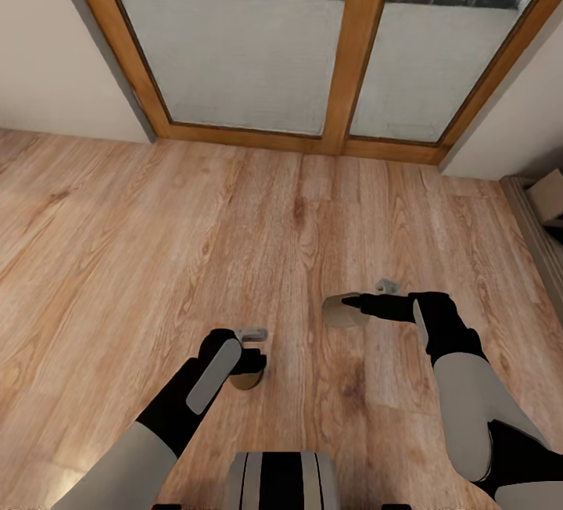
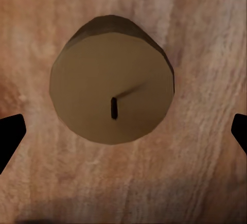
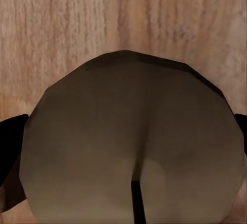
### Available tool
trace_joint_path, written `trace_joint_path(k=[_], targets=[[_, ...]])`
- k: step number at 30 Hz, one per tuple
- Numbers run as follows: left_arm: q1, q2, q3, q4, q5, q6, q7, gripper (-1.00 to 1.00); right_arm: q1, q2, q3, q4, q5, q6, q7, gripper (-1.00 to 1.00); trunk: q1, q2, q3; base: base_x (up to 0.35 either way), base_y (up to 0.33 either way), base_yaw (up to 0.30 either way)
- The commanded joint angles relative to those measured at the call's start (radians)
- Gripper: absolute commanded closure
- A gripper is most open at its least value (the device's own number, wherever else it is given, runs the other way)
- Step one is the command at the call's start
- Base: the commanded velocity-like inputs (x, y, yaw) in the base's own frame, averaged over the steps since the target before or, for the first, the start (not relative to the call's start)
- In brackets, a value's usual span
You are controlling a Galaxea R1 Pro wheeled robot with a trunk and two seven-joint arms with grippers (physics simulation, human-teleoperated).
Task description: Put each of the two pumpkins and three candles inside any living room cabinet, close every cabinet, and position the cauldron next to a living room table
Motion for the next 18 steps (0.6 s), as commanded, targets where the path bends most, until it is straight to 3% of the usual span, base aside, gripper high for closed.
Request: trace_joint_path(k=[1,15,18], targets=[[0.0,0.0,0.0,0.001,0.0,-0.006,0.001,-1.0,0.0,-0.002,0.0,0.0,-0.006,-0.001,0.006,1.0,0.0,0.0,-0.004,0.0,0.0,0.0],[0.0,0.002,-0.007,0.013,-0.006,-0.084,0.004,-1.0,0.0,-0.006,0.0,0.0,-0.081,0.0,0.084,1.0,0.007,-0.004,-0.058,0.0,0.0,0.0],[0.0,0.004,-0.007,0.012,-0.006,-0.101,0.004,-1.0,0.0,-0.006,0.0,0.001,-0.101,-0.001,0.101,1.0,0.007,-0.004,-0.058,0.0,0.0,0.0]])
